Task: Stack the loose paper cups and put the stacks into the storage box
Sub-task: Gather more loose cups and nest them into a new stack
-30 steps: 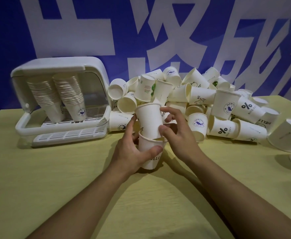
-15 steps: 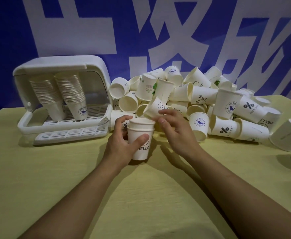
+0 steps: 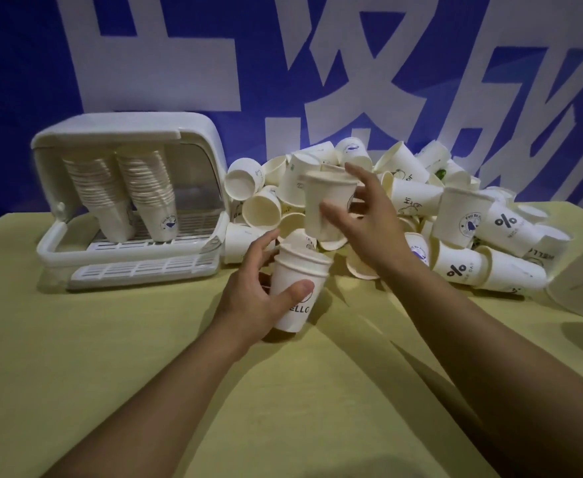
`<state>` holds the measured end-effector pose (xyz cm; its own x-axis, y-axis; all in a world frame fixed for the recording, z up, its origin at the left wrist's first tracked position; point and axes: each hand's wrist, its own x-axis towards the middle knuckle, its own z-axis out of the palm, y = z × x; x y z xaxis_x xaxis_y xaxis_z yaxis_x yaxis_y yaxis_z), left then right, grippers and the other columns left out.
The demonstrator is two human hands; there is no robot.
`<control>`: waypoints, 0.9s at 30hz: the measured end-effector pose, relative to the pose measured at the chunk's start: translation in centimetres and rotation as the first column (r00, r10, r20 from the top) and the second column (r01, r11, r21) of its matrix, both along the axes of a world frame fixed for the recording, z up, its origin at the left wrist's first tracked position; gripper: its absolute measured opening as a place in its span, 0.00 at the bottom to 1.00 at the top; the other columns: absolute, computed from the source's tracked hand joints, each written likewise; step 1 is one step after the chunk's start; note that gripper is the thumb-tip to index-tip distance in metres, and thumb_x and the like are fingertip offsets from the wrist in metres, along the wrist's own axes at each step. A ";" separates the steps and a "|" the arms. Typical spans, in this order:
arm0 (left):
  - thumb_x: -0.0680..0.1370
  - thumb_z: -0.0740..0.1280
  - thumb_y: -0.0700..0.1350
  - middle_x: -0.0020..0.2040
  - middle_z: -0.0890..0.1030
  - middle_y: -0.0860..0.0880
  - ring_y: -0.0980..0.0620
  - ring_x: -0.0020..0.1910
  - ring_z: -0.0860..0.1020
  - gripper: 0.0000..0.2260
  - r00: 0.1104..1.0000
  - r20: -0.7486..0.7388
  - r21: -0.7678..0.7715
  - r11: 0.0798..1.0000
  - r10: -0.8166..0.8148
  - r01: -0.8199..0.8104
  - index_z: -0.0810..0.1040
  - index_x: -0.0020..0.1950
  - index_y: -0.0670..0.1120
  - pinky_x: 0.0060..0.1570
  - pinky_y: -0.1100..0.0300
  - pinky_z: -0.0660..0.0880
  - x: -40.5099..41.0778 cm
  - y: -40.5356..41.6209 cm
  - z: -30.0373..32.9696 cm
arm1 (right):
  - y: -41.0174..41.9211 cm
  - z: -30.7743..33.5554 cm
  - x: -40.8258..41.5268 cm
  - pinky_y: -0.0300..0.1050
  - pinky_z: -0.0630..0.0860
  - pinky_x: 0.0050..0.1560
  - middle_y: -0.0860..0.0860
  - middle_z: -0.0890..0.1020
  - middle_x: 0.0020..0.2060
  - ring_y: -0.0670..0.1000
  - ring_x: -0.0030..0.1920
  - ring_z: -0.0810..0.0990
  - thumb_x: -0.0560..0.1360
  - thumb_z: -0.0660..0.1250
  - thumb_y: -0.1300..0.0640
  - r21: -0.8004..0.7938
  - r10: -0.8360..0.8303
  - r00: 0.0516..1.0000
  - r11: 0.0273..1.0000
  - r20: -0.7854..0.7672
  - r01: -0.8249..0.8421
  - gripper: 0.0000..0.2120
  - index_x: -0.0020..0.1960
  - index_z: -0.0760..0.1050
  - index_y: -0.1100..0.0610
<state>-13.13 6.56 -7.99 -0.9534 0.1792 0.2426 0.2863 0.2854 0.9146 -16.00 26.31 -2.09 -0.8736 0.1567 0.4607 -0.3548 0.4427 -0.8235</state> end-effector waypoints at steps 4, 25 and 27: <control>0.63 0.78 0.63 0.68 0.77 0.59 0.56 0.54 0.82 0.48 0.999 -0.007 -0.012 0.999 -0.044 0.044 0.52 0.74 0.77 0.57 0.47 0.80 0.7 0.7 0.1 | -1.4 -0.8 3.7 0.39 0.79 0.49 0.41 0.76 0.60 0.40 0.56 0.78 0.76 0.71 0.48 -0.039 0.136 0.988 0.990 0.073 -0.134 0.34 0.76 0.59 0.40; 0.71 0.78 0.57 0.71 0.74 0.57 0.60 0.63 0.77 0.37 0.982 -0.028 -0.067 0.980 -0.188 0.186 0.57 0.68 0.80 0.60 0.59 0.77 2.0 7.9 -1.0 | 5.0 -3.6 9.3 0.51 0.60 0.74 0.50 0.62 0.74 0.53 0.75 0.60 0.80 0.60 0.39 0.272 -0.086 0.966 0.962 0.244 0.017 0.29 0.79 0.59 0.46; 0.73 0.78 0.54 0.74 0.71 0.58 0.57 0.65 0.76 0.39 0.976 -0.046 -0.079 0.975 -0.212 0.208 0.56 0.70 0.78 0.63 0.55 0.76 2.2 9.2 -1.4 | 6.8 -3.7 8.6 0.50 0.66 0.68 0.51 0.68 0.69 0.51 0.68 0.67 0.79 0.63 0.42 0.222 -0.255 0.962 0.948 0.095 0.229 0.30 0.78 0.59 0.47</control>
